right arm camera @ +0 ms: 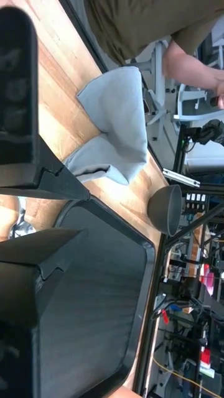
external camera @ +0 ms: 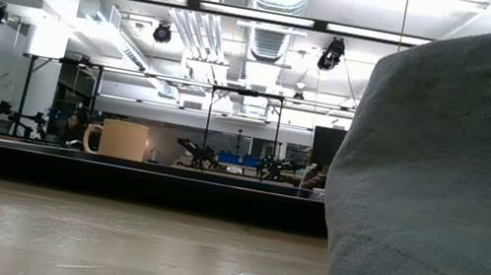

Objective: Set up tray
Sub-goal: Put the orange cup on the top left of the black serving tray

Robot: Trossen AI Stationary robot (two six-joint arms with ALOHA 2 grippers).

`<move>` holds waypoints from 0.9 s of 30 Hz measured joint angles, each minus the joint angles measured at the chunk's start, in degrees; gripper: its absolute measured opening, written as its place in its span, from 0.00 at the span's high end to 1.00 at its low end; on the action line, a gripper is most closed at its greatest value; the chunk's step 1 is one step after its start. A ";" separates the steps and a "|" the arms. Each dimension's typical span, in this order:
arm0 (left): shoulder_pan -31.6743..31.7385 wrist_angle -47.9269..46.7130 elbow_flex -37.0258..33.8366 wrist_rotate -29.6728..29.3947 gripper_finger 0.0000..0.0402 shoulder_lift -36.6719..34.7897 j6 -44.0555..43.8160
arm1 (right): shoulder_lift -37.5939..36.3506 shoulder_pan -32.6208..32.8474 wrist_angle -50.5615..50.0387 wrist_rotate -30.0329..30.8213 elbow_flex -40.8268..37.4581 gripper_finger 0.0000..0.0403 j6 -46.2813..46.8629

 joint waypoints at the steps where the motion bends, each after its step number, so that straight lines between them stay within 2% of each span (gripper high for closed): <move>1: 0.00 0.01 -0.27 0.05 0.77 -0.41 -0.45 | -0.02 0.00 0.00 0.00 -0.01 0.83 0.00; 7: 0.01 -0.03 -0.37 0.34 0.77 -0.60 -1.10 | -0.02 0.00 0.00 0.00 0.00 0.83 0.00; 10: 0.54 -0.02 -0.16 2.67 0.77 0.00 -2.09 | -0.02 0.00 0.00 0.00 -0.02 0.83 0.00; 12: 1.80 -0.04 -0.16 8.57 0.77 0.33 -4.23 | 0.00 0.00 0.00 0.00 -0.01 0.83 0.00; 16: 6.12 -1.95 -0.10 24.67 0.77 1.69 -11.62 | -0.02 0.00 0.00 0.00 -0.01 0.83 0.00; 18: 9.26 -5.73 -0.10 27.92 0.77 2.17 -16.06 | -0.02 0.00 0.00 0.00 0.00 0.83 -0.01; 21: 15.73 -17.66 1.03 29.29 0.77 2.34 -25.49 | -0.02 0.00 0.00 0.00 -0.02 0.83 0.00; 22: 18.49 -23.09 1.96 32.36 0.77 2.30 -29.54 | -0.02 0.00 0.00 0.00 -0.02 0.83 0.00; 25: 28.24 -37.19 6.01 47.78 0.77 2.41 -38.57 | -0.02 0.00 0.00 0.00 -0.01 0.83 0.00; 27: 33.88 -44.05 9.14 53.45 0.77 2.87 -40.78 | -0.02 0.00 -0.01 -0.01 -0.01 0.83 0.00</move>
